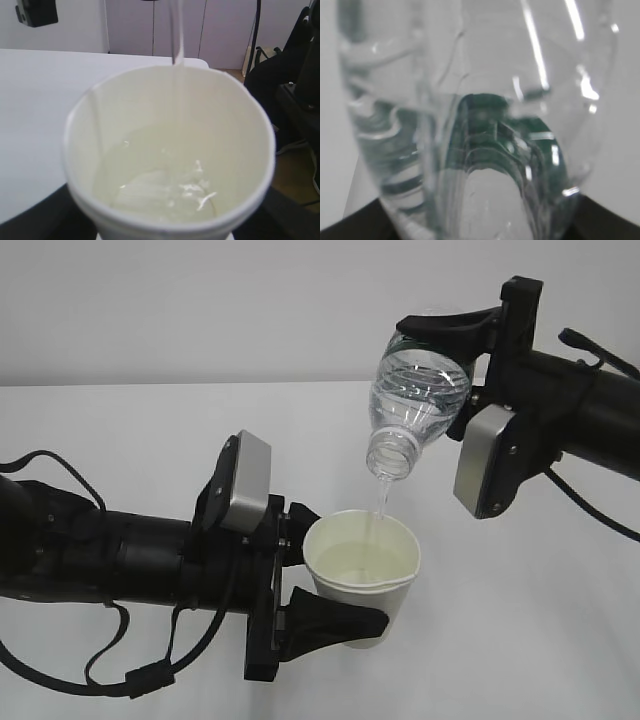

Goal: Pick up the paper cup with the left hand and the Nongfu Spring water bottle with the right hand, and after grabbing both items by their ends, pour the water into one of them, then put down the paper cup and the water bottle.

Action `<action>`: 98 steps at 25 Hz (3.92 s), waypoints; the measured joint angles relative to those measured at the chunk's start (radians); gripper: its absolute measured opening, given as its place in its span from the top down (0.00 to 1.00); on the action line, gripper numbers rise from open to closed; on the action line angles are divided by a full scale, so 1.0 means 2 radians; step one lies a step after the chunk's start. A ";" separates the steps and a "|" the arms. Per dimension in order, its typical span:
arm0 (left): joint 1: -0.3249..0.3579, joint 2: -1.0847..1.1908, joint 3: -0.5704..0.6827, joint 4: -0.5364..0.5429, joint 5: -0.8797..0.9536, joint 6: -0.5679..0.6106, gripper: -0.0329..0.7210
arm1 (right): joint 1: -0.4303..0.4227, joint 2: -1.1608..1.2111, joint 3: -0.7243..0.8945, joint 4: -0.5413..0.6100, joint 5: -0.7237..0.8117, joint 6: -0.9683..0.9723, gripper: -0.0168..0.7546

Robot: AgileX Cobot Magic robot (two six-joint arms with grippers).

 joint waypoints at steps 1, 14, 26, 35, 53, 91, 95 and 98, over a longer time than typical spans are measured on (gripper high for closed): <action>0.000 0.000 0.000 0.000 0.000 0.000 0.28 | 0.000 0.000 0.000 0.000 0.000 0.000 0.44; 0.000 0.000 0.000 0.000 0.000 0.000 0.28 | 0.000 0.000 0.000 0.000 -0.004 -0.001 0.44; 0.000 0.000 0.000 0.000 -0.003 0.001 0.28 | 0.000 0.000 0.000 0.000 -0.011 -0.001 0.44; 0.000 0.000 0.000 0.008 -0.003 0.001 0.28 | 0.000 0.000 0.000 0.000 -0.011 -0.001 0.44; 0.000 0.000 0.000 0.018 -0.003 0.001 0.28 | 0.000 0.000 0.000 0.000 -0.025 -0.001 0.44; 0.000 0.000 0.000 0.018 -0.003 0.001 0.29 | 0.000 0.000 0.000 0.000 -0.026 0.003 0.44; 0.000 0.000 0.000 0.018 -0.003 0.001 0.29 | 0.000 0.000 0.008 0.000 -0.027 0.019 0.44; 0.000 0.000 0.000 0.018 -0.003 0.001 0.29 | 0.000 0.000 0.014 0.000 -0.027 0.025 0.44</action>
